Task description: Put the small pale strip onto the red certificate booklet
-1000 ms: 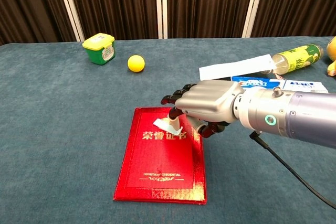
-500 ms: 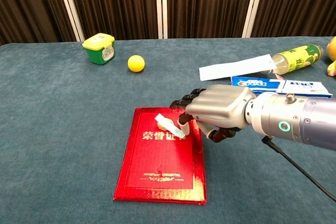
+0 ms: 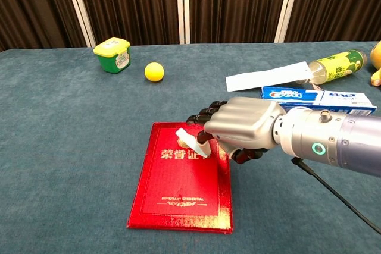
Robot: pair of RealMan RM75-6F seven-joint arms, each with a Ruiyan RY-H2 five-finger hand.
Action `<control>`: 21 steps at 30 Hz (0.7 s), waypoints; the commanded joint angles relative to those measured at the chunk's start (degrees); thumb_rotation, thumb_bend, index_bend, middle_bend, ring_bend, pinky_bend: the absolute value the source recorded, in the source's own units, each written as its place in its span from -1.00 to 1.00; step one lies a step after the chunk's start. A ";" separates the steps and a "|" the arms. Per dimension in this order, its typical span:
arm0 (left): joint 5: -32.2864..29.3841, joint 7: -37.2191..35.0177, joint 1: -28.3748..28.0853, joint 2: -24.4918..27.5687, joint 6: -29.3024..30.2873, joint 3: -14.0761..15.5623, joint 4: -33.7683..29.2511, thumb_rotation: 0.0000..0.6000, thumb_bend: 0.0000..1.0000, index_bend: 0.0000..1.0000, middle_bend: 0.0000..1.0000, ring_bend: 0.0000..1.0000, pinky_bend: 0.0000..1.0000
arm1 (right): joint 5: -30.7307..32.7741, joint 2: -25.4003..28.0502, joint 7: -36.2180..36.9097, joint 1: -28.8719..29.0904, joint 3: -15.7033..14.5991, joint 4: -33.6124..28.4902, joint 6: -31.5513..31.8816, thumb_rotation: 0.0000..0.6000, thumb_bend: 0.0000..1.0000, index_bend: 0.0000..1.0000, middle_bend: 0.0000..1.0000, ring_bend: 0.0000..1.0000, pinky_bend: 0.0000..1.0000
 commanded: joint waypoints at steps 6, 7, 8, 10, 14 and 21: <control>0.02 -0.26 0.08 0.13 -0.18 -0.14 -0.02 1.00 -1.00 -1.00 -1.00 -1.00 -1.00 | 0.29 -0.13 -0.93 0.23 0.47 -0.37 0.55 1.00 0.87 -0.24 -1.00 -1.00 -1.00; 0.05 -0.31 0.09 0.15 -0.24 -0.13 -0.04 1.00 -1.00 -1.00 -1.00 -1.00 -1.00 | 0.30 -0.10 -1.03 0.24 0.48 -0.43 0.59 1.00 0.87 -0.24 -1.00 -1.00 -1.00; 0.06 -0.33 0.09 0.17 -0.26 -0.14 -0.04 1.00 -1.00 -1.00 -1.00 -1.00 -1.00 | 0.34 -0.09 -1.12 0.26 0.48 -0.44 0.60 1.00 0.87 -0.24 -1.00 -1.00 -1.00; 0.10 -0.33 0.11 0.18 -0.25 -0.17 -0.04 1.00 -1.00 -1.00 -1.00 -1.00 -1.00 | 0.52 -0.12 -1.35 0.32 0.47 -0.42 0.55 1.00 0.87 -0.24 -1.00 -1.00 -1.00; 0.19 -0.51 0.16 0.25 -0.28 -0.20 -0.11 1.00 -1.00 -1.00 -1.00 -1.00 -1.00 | 0.93 -0.46 -2.01 0.41 0.15 -0.10 0.32 1.00 0.87 -0.23 -1.00 -1.00 -1.00; 0.37 -0.85 0.27 0.39 -0.41 -0.26 -0.12 1.00 -1.00 -1.00 -1.00 -1.00 -1.00 | 1.49 -1.07 -2.94 0.48 -0.02 0.39 0.47 1.00 0.87 -0.23 -1.00 -1.00 -1.00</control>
